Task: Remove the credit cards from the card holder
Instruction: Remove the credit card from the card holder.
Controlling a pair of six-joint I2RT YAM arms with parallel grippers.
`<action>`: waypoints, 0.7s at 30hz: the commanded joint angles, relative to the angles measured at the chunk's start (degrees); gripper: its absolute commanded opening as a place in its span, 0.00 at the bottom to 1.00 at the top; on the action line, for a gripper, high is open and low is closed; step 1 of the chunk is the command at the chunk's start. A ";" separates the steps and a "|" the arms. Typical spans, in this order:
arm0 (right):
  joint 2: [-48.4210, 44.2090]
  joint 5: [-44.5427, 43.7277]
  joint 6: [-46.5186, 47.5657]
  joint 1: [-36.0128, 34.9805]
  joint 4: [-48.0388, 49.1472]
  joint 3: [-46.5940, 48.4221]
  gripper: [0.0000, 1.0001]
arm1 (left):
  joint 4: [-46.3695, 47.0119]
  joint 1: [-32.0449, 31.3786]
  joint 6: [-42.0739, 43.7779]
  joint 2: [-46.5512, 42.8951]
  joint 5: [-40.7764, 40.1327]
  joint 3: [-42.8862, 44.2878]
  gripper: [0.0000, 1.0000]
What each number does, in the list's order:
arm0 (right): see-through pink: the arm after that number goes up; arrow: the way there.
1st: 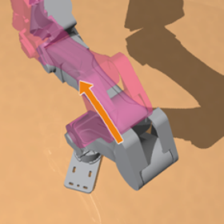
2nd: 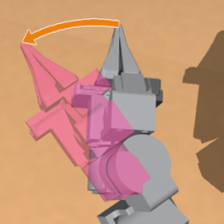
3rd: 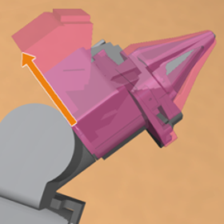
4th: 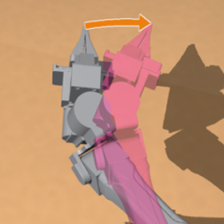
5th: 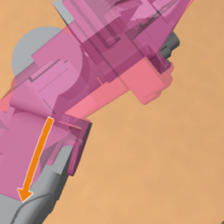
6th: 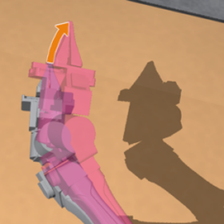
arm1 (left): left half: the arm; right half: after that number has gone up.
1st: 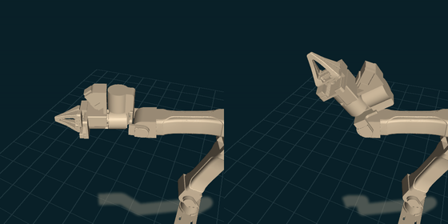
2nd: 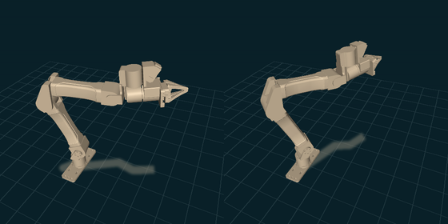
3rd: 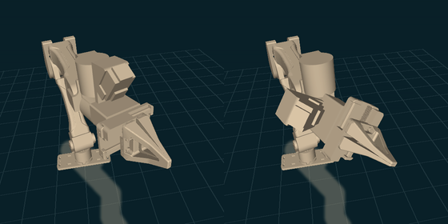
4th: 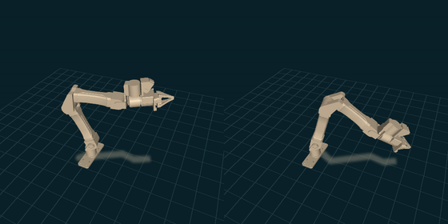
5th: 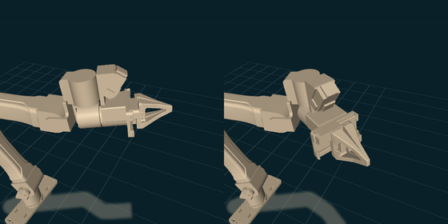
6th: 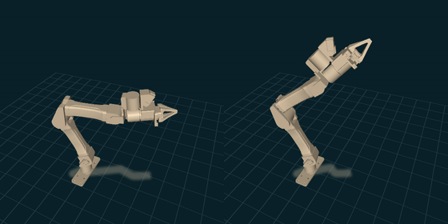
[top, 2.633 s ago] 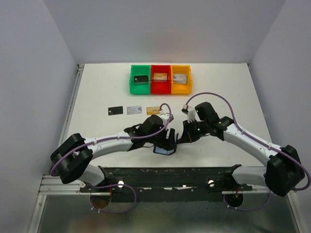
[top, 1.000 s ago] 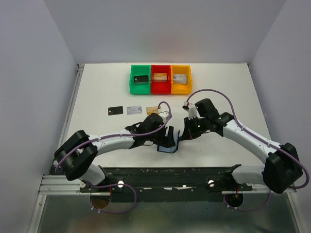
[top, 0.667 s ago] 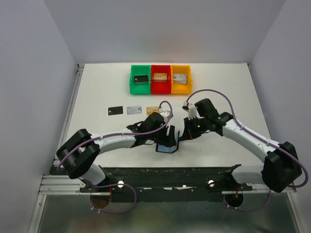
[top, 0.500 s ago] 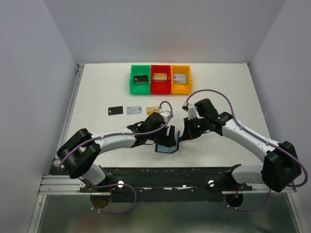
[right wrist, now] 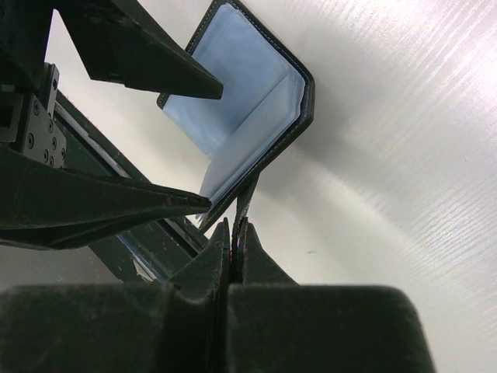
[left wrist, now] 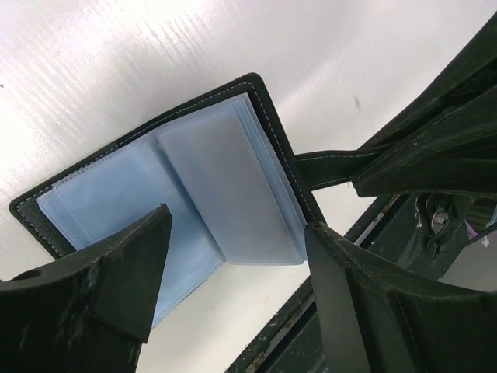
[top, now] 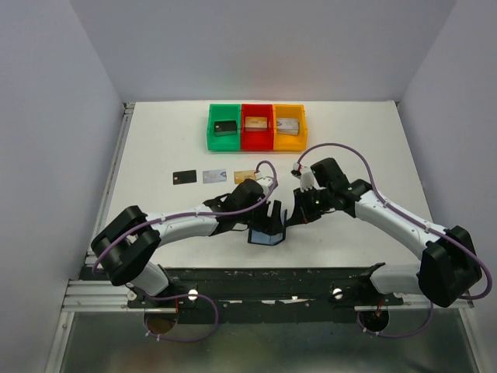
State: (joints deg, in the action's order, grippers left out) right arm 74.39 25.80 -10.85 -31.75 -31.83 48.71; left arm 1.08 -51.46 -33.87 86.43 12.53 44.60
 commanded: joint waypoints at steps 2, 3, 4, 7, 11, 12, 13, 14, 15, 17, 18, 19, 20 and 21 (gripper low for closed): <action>0.49 1.00 0.48 0.37 -0.33 1.74 0.00 | 0.15 -1.01 0.29 1.28 0.30 1.72 0.82; 0.49 0.92 0.39 0.37 -0.33 1.74 0.00 | 0.15 -1.18 0.21 1.46 0.21 1.63 0.82; 0.49 1.00 0.39 0.37 -0.25 1.65 0.00 | -0.11 -1.27 0.29 1.54 -0.05 1.63 0.81; 0.58 0.92 0.31 0.37 -0.25 1.65 0.00 | -0.20 -1.36 0.38 1.72 -0.23 1.63 0.81; 0.40 1.09 0.39 0.37 -0.07 1.74 0.00 | -0.55 -1.53 0.56 1.98 -0.75 1.72 0.80; 0.40 1.09 0.22 0.37 -0.07 1.65 0.00 | -0.55 -1.54 0.56 1.90 -0.93 1.63 0.79; 0.40 1.01 0.22 0.37 -0.07 1.57 0.00 | -0.73 -1.54 0.56 1.81 -1.19 1.54 0.79; 0.32 1.09 0.22 0.37 -0.07 1.57 0.00 | -0.90 -1.54 0.82 1.63 -1.63 1.46 0.78; 0.32 1.01 0.30 0.37 -0.07 1.57 0.01 | -0.99 -1.54 0.91 1.46 -1.98 1.46 0.77; 0.32 0.92 0.22 0.37 -0.07 1.56 0.00 | -2.30 -1.54 1.08 1.02 -2.69 1.37 0.75; 0.23 0.92 0.30 0.37 -0.24 1.48 0.00 | -2.57 -1.45 1.35 0.84 -3.30 1.28 0.75; 0.23 1.00 0.31 0.37 -0.07 1.48 0.00 | -3.01 -1.45 1.61 0.49 -3.92 1.19 0.74; 0.14 0.83 0.31 0.37 -0.16 1.39 0.00 | -3.45 -1.45 1.79 0.23 -4.70 1.19 0.74; 0.14 0.83 0.39 0.37 -0.24 1.39 0.00 | -3.98 -1.36 1.96 -0.12 -5.41 1.02 0.74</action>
State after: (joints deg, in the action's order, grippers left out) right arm 74.39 25.82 -10.87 -31.75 -31.83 48.71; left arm 0.40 -52.64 -33.63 87.66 11.51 44.80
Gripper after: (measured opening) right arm 0.027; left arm 0.745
